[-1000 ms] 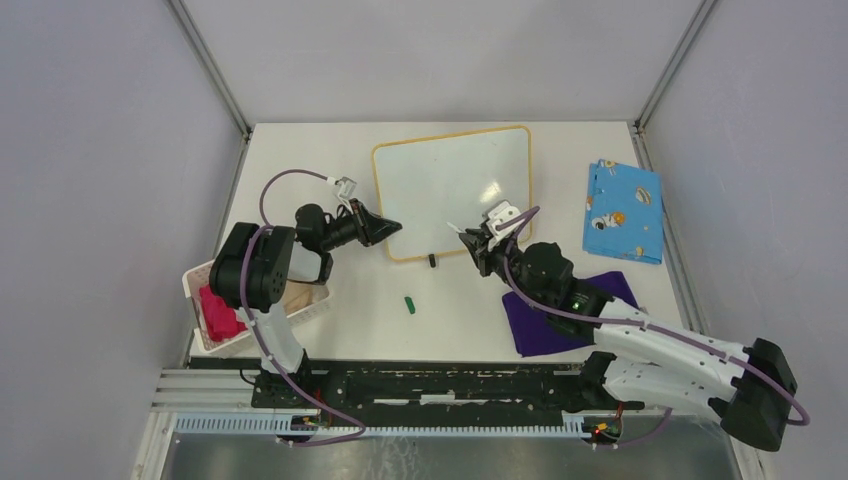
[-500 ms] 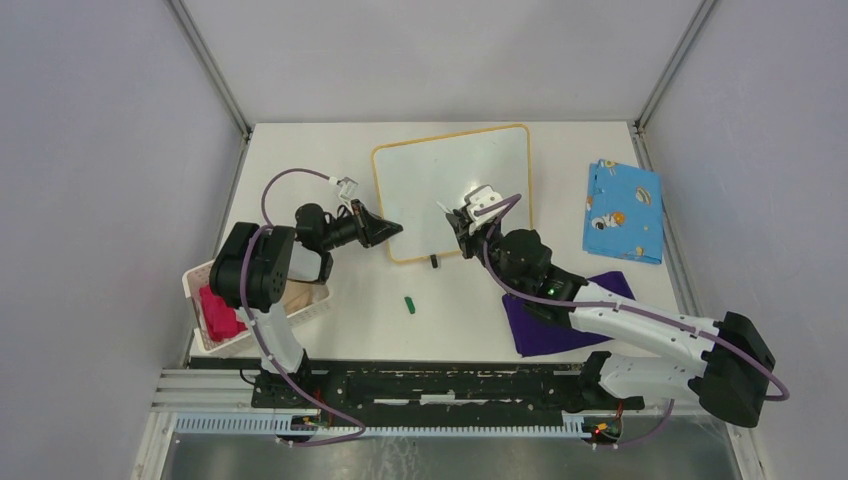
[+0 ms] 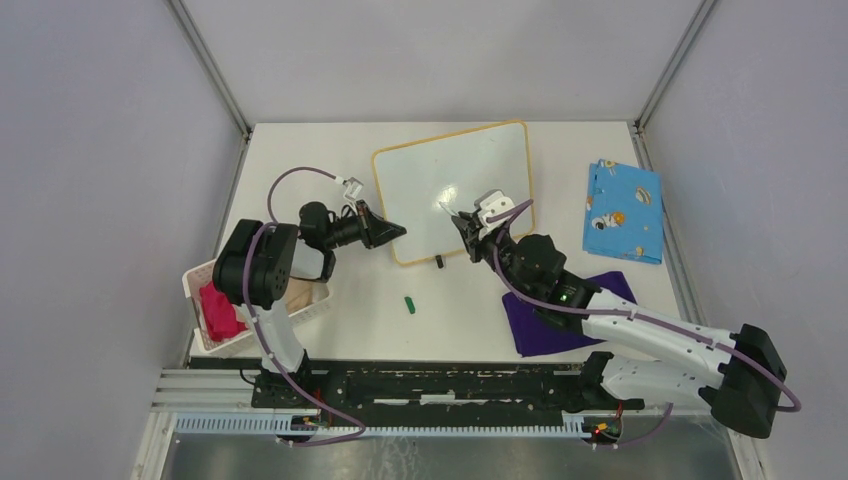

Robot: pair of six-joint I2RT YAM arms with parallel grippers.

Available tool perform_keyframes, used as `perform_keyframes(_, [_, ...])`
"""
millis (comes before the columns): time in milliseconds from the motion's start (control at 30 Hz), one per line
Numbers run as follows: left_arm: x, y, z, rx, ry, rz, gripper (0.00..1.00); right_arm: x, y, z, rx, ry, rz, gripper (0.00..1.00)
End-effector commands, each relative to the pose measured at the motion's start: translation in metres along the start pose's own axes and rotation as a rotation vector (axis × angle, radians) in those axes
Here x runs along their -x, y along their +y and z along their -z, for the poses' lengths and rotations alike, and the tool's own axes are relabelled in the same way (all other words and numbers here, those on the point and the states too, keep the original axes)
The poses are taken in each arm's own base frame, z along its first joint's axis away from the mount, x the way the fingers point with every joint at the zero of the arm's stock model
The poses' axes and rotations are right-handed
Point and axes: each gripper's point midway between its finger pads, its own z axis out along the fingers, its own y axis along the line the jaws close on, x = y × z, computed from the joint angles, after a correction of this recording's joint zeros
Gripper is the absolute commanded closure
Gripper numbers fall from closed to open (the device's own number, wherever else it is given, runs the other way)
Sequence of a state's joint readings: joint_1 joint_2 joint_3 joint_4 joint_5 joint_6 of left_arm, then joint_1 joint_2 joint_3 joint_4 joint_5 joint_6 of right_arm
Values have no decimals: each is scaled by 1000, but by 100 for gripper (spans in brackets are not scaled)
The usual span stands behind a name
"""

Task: Write a sentence on the whiteboard
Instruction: Move the whiteboard to the center of the board.

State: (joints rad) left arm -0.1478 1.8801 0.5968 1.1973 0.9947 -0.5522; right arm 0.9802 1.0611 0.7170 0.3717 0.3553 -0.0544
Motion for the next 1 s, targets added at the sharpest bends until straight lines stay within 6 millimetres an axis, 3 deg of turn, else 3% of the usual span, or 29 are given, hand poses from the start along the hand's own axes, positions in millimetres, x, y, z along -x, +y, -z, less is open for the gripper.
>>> perform_keyframes(0, [10,7,-2,50,-20,-36,69,13,-1,4,2,-36,-4,100])
perform_keyframes(100, [14,7,-2,68,-33,-41,55,13,-4,6,-5,-35,-2,100])
perform_keyframes(333, [37,4,6,106,-110,-76,36,14,-8,11,-19,-33,1,100])
perform_keyframes(467, [59,-3,16,108,-189,-74,2,16,-10,14,-25,-40,0,100])
perform_keyframes(767, [69,0,24,163,-217,-44,0,16,-11,18,-20,-42,11,100])
perform_keyframes(967, [89,22,53,458,-240,-93,0,18,-15,23,-26,-54,17,100])
